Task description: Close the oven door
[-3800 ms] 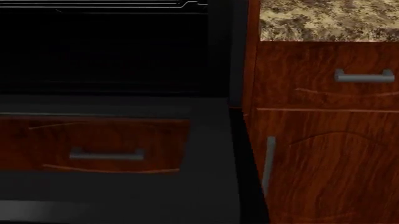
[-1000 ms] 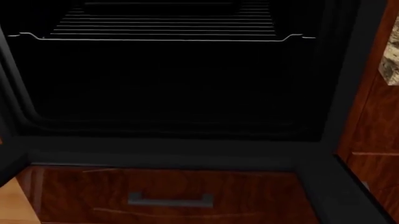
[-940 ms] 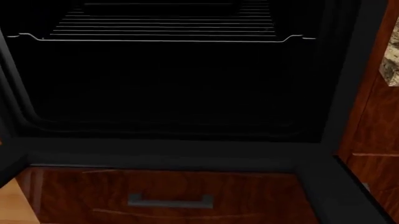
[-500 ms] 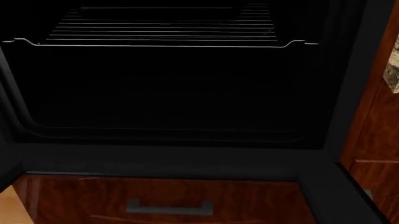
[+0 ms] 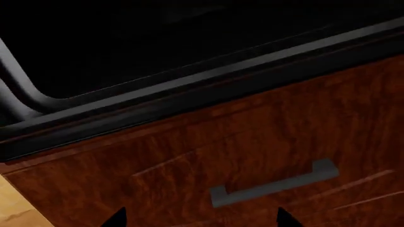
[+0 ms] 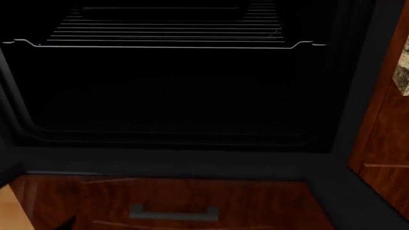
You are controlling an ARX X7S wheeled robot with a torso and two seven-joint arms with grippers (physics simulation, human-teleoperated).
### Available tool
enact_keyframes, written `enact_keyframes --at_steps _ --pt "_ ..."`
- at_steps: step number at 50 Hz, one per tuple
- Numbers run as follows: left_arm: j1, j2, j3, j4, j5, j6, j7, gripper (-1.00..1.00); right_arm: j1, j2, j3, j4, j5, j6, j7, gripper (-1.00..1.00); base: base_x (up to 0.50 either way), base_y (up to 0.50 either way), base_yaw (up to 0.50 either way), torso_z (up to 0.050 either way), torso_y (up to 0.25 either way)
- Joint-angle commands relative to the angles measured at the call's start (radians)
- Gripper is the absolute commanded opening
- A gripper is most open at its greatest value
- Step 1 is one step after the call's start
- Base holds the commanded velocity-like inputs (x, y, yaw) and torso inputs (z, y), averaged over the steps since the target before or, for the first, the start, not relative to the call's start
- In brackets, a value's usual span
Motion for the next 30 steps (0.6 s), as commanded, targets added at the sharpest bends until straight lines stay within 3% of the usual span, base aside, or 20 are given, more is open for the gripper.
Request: enact_keyframes --at_steps 1,4,5,7,8,9,10,12,13,15,17,18,21,25,28,29,30 --pt "-0.004 -0.026 0.000 0.132 0.000 -0.045 -0.016 1.00 -0.005 0.045 -0.001 -0.167 -0.026 0.070 0.068 1.00 0.00 0.00 0.00 0.000 0.000" --pt "-0.013 -0.034 -0.003 0.184 0.001 -0.075 -0.026 1.00 0.002 0.069 0.002 -0.243 -0.031 0.117 0.094 1.00 0.00 0.00 0.00 0.000 0.000" --pt "-0.025 -0.061 -0.014 0.322 -0.028 -0.205 -0.040 1.00 0.003 0.076 0.007 -0.268 -0.028 0.131 0.102 1.00 0.00 0.00 0.00 0.000 0.000" --pt "-0.021 -0.045 -0.005 0.239 -0.003 -0.112 -0.036 1.00 0.004 0.086 0.008 -0.293 -0.031 0.143 0.110 1.00 0.00 0.00 0.00 0.000 0.000" --pt "-0.027 -0.060 -0.013 0.313 -0.018 -0.180 -0.043 1.00 0.004 0.090 0.009 -0.305 -0.033 0.149 0.114 1.00 0.00 0.00 0.00 0.000 0.000" --pt "-0.030 -0.051 -0.012 0.261 -0.029 -0.134 -0.017 1.00 0.006 0.099 0.009 -0.328 -0.028 0.164 0.114 1.00 0.00 0.00 0.00 0.000 0.000" --pt "-0.045 -0.067 -0.029 0.340 -0.062 -0.220 -0.022 1.00 0.006 0.104 0.013 -0.348 -0.031 0.171 0.124 1.00 0.00 0.00 0.00 0.000 0.000" --pt "-0.043 -0.056 -0.028 0.273 -0.034 -0.142 -0.027 1.00 0.015 0.116 0.010 -0.388 -0.036 0.206 0.136 1.00 0.00 0.00 0.00 0.000 0.000" --pt "-0.051 -0.072 -0.035 0.349 -0.053 -0.213 -0.034 1.00 0.025 0.124 0.009 -0.415 -0.034 0.229 0.140 1.00 0.00 0.00 0.00 0.000 0.000" --pt "-0.053 -0.068 -0.032 0.329 -0.037 -0.179 -0.037 1.00 0.041 0.133 0.011 -0.460 -0.034 0.266 0.155 1.00 0.00 0.00 0.00 0.000 0.000" --pt "-0.083 -0.087 -0.045 0.443 -0.054 -0.287 -0.058 1.00 0.063 0.144 0.015 -0.503 -0.031 0.309 0.169 1.00 0.00 0.00 0.00 0.000 0.000" --pt "-0.076 -0.078 -0.038 0.399 -0.038 -0.233 -0.055 1.00 0.067 0.146 0.016 -0.511 -0.031 0.317 0.172 1.00 0.00 0.00 0.00 0.000 0.000" --pt "-0.088 -0.082 -0.035 0.436 -0.032 -0.250 -0.061 1.00 0.080 0.156 0.025 -0.535 -0.024 0.341 0.179 1.00 0.00 0.00 0.00 0.000 0.000" --pt "-0.147 -0.098 -0.067 0.600 -0.086 -0.434 -0.086 1.00 0.088 0.171 0.040 -0.560 -0.019 0.364 0.188 1.00 0.00 0.00 0.00 0.000 0.004" --pt "-0.157 -0.095 -0.066 0.588 -0.079 -0.422 -0.088 1.00 0.102 0.180 0.056 -0.583 -0.010 0.390 0.198 1.00 0.00 0.00 0.00 0.000 0.000" --pt "-0.137 -0.086 -0.052 0.520 -0.050 -0.337 -0.082 1.00 0.112 0.184 0.060 -0.597 -0.008 0.407 0.204 1.00 0.00 0.00 0.00 0.000 0.000" --pt "-0.186 -0.094 -0.068 0.599 -0.081 -0.449 -0.091 1.00 0.129 0.190 0.057 -0.611 -0.009 0.431 0.207 1.00 0.00 0.00 0.00 0.000 0.000"
